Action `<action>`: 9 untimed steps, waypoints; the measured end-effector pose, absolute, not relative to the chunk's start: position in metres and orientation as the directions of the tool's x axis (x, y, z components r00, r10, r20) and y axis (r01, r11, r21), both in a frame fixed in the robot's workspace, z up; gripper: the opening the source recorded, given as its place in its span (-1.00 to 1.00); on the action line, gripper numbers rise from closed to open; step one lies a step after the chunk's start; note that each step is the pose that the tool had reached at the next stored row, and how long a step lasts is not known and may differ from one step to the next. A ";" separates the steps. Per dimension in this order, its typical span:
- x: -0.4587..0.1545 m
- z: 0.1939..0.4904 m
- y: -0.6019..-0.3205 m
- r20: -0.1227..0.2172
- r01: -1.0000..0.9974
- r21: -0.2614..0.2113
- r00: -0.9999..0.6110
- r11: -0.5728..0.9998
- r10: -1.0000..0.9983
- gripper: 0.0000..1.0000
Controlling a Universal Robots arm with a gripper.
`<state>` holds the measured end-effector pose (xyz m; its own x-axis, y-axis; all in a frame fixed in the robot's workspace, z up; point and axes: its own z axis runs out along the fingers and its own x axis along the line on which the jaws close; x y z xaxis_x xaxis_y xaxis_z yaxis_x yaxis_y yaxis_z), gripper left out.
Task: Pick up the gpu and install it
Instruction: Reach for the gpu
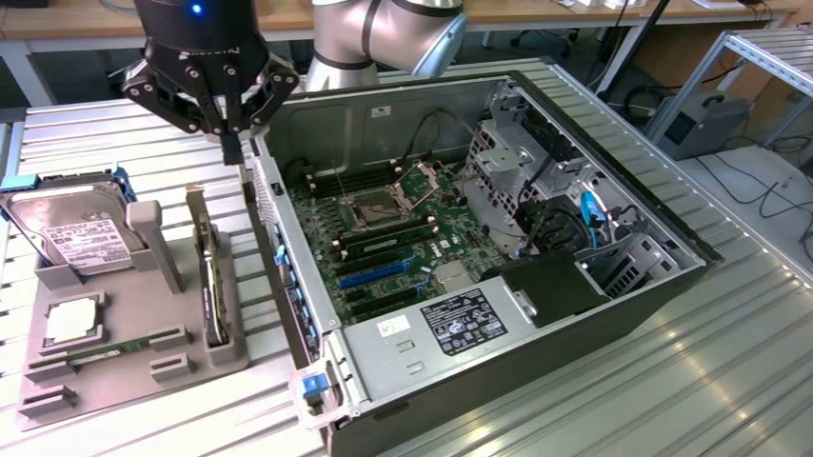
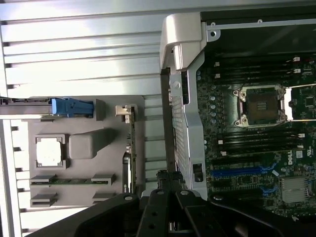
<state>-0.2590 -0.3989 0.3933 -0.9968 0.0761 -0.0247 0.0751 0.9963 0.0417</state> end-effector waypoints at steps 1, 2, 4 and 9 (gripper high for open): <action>-0.259 0.393 -0.399 -0.025 0.075 0.042 -0.997 0.996 0.076 -0.79; -0.260 0.393 -0.399 -0.025 0.075 0.042 -0.997 0.996 0.076 -0.79; -0.260 0.393 -0.399 -0.025 0.075 0.042 -0.997 0.996 0.076 -0.79; -0.262 0.393 -0.399 -0.025 0.075 0.042 -0.997 0.996 0.076 -0.79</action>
<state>-0.2624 -0.3989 0.3932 -0.9968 0.0762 -0.0247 0.0751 0.9963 0.0416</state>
